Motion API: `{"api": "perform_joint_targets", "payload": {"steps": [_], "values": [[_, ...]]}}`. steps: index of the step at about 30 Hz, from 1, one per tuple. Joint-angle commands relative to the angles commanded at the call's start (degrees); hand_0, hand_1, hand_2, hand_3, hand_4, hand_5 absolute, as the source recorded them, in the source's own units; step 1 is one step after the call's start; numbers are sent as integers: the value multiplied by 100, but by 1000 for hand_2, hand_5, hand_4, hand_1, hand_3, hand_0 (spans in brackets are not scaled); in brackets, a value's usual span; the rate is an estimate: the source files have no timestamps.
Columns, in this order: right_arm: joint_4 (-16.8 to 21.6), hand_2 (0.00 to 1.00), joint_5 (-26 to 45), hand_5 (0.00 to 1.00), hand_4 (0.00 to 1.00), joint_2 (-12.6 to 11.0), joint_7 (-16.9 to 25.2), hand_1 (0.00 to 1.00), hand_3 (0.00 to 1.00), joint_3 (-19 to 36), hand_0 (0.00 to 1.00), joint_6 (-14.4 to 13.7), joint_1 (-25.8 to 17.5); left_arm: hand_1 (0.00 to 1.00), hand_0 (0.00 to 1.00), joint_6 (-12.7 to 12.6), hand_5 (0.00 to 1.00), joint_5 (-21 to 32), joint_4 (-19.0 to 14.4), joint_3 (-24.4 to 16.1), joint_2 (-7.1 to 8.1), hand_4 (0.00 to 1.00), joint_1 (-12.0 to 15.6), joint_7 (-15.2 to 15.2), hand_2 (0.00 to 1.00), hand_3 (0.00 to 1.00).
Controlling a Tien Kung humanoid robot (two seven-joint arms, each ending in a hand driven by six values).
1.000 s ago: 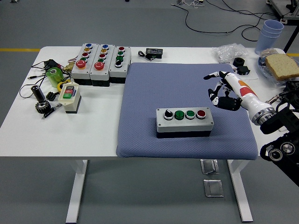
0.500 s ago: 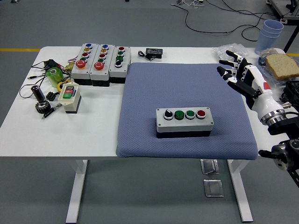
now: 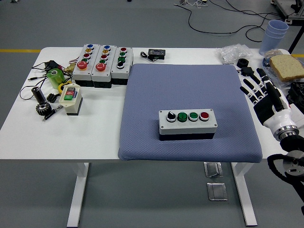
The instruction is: Pick up the button,place it on the desk,press the button,press the button
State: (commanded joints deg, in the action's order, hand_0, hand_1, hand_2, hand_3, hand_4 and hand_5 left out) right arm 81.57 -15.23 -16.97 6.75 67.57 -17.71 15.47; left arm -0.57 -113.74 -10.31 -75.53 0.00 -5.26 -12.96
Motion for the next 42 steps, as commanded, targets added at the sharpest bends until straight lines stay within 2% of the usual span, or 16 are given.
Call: {"api": "perform_joint_targets", "payload": {"steps": [1,2,7,8,18,25,31,32,42], "values": [[3,804,35,416,768,24,4,734,808,18,771,20,-32,641,657,-1,845,6,0,3,0,332,0,0,661,560],[1,753,25,388,746,65,25,698,747,50,726,40,-75,641,656,1,844,4,0,3,0,332,-3,-1,661,560],[-23,753,18,388,746,124,28,698,747,81,726,149,-126,641,656,1,844,17,0,11,0,332,-7,1,661,560],[-26,706,16,318,696,125,29,676,672,72,697,159,-122,641,656,1,844,15,0,12,0,332,-7,1,661,559],[-76,710,23,338,711,143,-104,676,675,11,707,359,-117,641,656,1,843,-16,0,-4,0,332,11,5,661,559],[-99,714,115,348,724,149,-101,677,673,2,711,366,-148,640,655,7,842,-43,0,3,0,332,30,3,663,560],[-106,716,168,338,709,137,-91,678,671,-4,717,361,-176,640,656,13,842,-60,0,8,0,333,51,0,665,559],[-112,715,165,309,682,139,-95,675,669,-7,716,364,-184,641,656,13,844,-62,0,12,0,333,57,0,665,560],[-139,715,60,306,680,137,-111,677,670,11,719,419,-205,641,656,8,843,-41,0,40,0,333,72,6,665,560]]}}
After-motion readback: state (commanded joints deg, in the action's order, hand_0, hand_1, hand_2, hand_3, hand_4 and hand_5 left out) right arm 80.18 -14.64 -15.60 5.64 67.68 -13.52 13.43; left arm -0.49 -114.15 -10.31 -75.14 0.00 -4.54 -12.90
